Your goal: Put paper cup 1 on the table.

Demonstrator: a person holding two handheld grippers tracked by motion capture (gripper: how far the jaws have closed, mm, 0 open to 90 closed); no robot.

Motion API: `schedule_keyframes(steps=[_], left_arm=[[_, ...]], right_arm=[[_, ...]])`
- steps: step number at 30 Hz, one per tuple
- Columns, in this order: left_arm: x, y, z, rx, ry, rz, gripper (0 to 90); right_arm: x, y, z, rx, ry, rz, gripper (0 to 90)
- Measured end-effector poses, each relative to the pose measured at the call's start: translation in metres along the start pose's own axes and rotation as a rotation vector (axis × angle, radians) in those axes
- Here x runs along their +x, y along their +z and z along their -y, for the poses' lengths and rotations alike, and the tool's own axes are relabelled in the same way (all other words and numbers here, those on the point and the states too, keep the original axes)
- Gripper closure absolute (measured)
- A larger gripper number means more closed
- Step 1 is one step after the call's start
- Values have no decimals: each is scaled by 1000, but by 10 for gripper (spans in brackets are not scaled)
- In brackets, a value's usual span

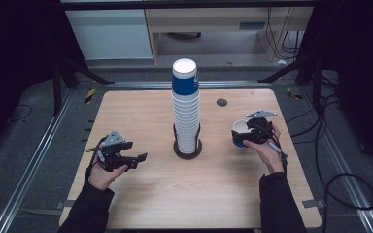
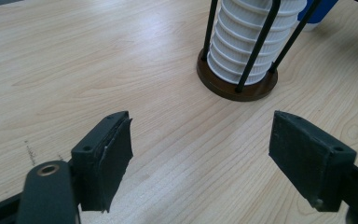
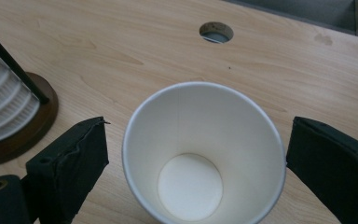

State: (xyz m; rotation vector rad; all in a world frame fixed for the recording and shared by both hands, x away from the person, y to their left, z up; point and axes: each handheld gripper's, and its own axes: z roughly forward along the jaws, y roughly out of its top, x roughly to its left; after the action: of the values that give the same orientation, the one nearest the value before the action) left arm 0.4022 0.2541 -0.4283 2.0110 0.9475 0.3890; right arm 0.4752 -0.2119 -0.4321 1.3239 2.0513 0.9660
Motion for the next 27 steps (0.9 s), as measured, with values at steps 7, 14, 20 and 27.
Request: schedule_keyframes(steps=[7,14,20,27], left_arm=[[1,-1,0,-7,-5,6,206],[-1,0,0,-3,1,8,206],[-1,1,0,-1,0,8,207],[-2,2,-1,2,6,14,206]], right_arm=[[3,-23,-5,-82,7,-39,61],[6,-50,-18,-153,-10,-66,63],[13,-72,-37,-224,-21,-96,65],[27,-89,-56,-297,-47,-131,66]])
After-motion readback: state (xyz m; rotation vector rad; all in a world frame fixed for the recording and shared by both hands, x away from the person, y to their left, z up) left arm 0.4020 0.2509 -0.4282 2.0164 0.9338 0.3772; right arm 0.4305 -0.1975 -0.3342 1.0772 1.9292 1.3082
